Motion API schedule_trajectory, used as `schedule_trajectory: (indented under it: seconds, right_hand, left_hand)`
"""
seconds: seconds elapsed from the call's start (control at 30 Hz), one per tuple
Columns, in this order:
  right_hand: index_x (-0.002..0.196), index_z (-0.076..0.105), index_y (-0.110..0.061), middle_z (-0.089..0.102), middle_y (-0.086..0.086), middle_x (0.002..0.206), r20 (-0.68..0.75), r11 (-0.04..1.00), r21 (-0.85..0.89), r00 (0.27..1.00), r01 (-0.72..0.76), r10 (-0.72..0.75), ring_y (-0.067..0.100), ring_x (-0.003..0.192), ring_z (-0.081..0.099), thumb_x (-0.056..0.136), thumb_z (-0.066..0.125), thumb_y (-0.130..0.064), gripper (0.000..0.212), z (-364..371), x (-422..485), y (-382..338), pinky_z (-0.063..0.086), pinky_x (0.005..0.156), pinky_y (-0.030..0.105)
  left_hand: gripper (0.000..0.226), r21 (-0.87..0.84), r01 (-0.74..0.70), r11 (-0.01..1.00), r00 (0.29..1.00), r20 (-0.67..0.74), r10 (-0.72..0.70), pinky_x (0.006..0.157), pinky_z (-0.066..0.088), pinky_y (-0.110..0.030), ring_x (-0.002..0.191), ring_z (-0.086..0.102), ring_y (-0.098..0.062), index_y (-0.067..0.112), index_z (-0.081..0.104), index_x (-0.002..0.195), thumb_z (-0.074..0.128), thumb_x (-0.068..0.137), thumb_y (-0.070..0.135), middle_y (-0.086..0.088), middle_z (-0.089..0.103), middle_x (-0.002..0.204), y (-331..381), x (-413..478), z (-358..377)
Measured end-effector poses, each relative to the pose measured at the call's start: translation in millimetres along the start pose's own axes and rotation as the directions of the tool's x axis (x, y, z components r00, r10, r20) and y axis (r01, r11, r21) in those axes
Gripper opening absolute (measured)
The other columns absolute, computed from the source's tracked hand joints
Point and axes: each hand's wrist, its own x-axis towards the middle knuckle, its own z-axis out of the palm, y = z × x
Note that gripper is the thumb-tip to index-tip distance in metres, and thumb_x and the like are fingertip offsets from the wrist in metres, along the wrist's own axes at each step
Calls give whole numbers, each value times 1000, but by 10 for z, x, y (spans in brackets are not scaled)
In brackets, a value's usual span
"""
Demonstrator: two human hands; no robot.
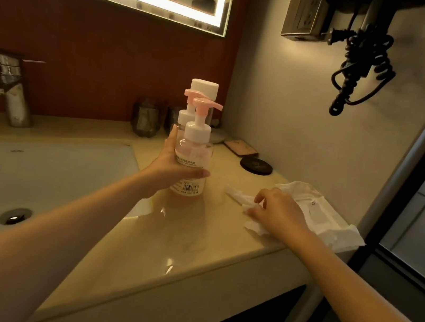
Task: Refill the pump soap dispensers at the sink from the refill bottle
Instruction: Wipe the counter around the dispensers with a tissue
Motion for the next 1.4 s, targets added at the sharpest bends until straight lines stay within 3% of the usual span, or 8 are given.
schedule_trajectory:
  seconds: [0.33,0.5,0.63,0.83,0.9,1.0,1.23,1.4]
  right_hand:
    - [102,63,-20,59,1,98,-107,989,110,991,97,-85,16,88,55,89,57,-31,18,104,142,139,48,77,29]
    - [93,65,-15,59,-4,82,-162,944,296,982,144,-99,12,78,54,89,58,-25,12,41,155,150,40,64,18]
    - [92,65,-12,62,1,83,-229,822,538,971,187,-71,13,77,56,89,58,-19,10,-172,125,68,45,63,15]
    - [96,61,-8,61,5,87,-74,673,725,988,147,-137,16,79,55,93,52,-17,13,-440,51,-201,50,72,28]
    - [96,60,-11,61,1,88,-33,664,735,985,138,-169,14,80,56,94,50,-20,13,-495,-14,-313,51,70,22]
    - [94,58,-14,60,1,90,-42,628,768,988,126,-147,15,82,56,94,49,-20,11,-546,-82,-448,47,67,19]
    - [100,44,-18,51,-5,85,-308,689,709,945,151,110,7,72,50,83,61,-43,34,-262,-488,-966,45,65,14]
    - [107,37,-20,42,-13,88,-162,661,745,986,91,47,3,80,46,80,68,-37,45,18,-724,-1442,37,65,10]
  left_hand:
    - [117,38,-20,999,1000,-5,20,108,28,-51,135,30,-24,34,-9,145,79,69,23,-1,22,149,24,476,462]
    - [95,105,-82,991,992,102,71,81,45,-20,116,41,-12,30,13,143,74,75,7,8,42,122,94,446,550]
    - [80,335,-150,930,976,-102,194,102,38,-36,127,40,-18,23,28,143,73,77,16,-1,41,140,67,185,390]
    - [50,257,-292,921,946,221,238,80,43,-11,104,48,-5,30,48,121,71,79,20,10,51,120,183,-362,386]
    - [29,99,-288,953,947,179,268,71,49,-13,93,56,-4,28,56,109,66,83,18,9,59,106,314,-469,337]
    - [6,125,-324,938,945,92,314,79,52,-30,83,61,-12,22,64,88,60,88,17,3,64,86,502,-561,174]
    - [23,222,-272,936,948,-106,301,63,47,-30,68,55,-18,0,65,78,55,89,18,-8,58,71,740,-706,-157]
    - [17,336,-250,908,936,-155,315,63,52,-32,66,55,-17,7,60,74,59,87,18,-4,53,70,905,-821,-341]
